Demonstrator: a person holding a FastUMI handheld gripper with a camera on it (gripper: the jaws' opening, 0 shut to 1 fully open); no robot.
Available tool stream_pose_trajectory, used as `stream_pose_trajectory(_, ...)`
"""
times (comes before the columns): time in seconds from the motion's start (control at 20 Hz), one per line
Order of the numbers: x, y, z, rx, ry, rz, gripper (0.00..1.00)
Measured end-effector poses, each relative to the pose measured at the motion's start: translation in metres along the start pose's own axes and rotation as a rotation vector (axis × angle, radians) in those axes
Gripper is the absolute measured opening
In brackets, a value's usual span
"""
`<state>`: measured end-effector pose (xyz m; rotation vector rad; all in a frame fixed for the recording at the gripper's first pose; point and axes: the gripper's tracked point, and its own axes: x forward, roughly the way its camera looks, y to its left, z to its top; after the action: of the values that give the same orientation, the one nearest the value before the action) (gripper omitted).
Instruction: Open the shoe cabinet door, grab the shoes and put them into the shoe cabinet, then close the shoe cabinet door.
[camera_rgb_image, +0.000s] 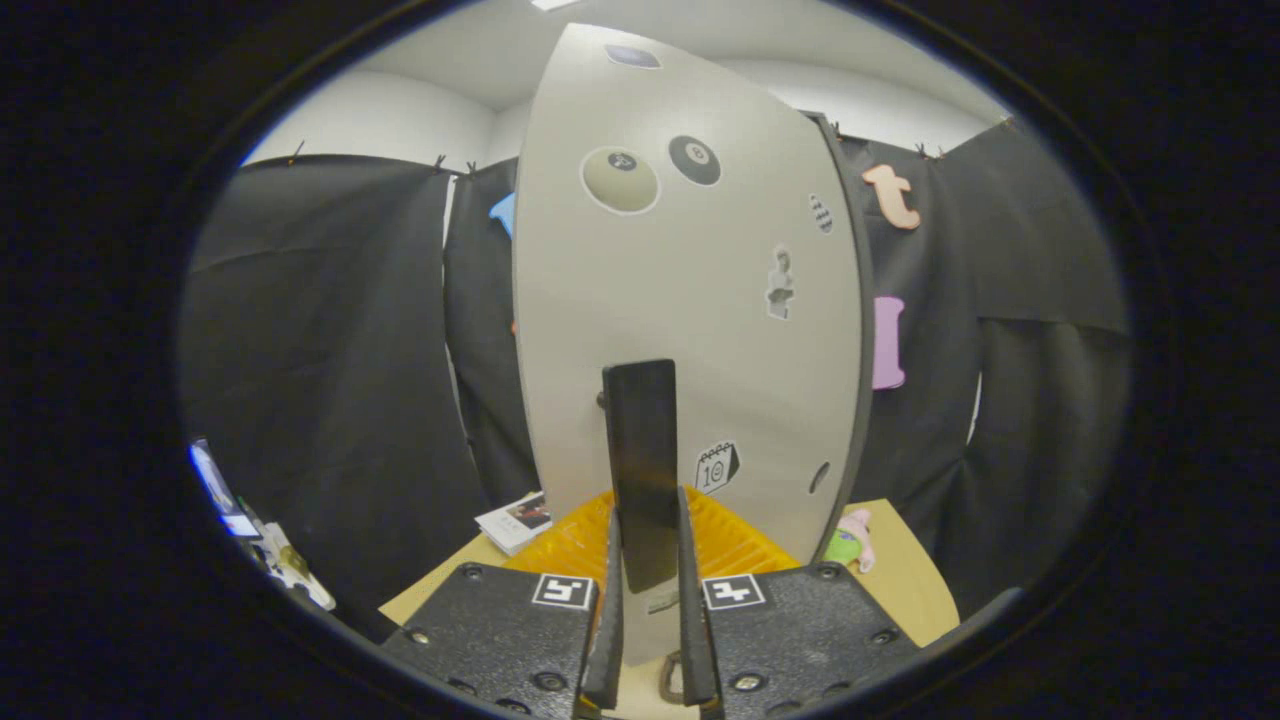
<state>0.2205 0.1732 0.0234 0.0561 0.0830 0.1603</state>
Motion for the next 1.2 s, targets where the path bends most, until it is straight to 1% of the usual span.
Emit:
stream_pose_trajectory(0.15,-0.015,-0.015,-0.002,0.005,-0.008,-0.027,0.25)
stream_pose_trajectory(0.4,-0.027,-0.039,-0.003,-0.002,-0.005,-0.078,0.15)
stream_pose_trajectory(0.55,-0.034,-0.049,-0.003,0.006,-0.007,-0.093,0.12)
stream_pose_trajectory(0.65,-0.038,-0.058,-0.004,0.012,-0.006,-0.121,0.1)
stream_pose_trajectory(0.8,-0.042,-0.075,-0.003,0.014,-0.012,-0.183,0.07)
stream_pose_trajectory(1.0,-0.045,-0.098,-0.004,-0.007,0.002,-0.253,0.04)
stream_pose_trajectory(1.1,-0.046,-0.096,-0.004,0.047,0.01,-0.223,0.04)
stream_pose_trajectory(1.2,-0.045,-0.088,-0.005,0.041,0.021,-0.201,0.04)
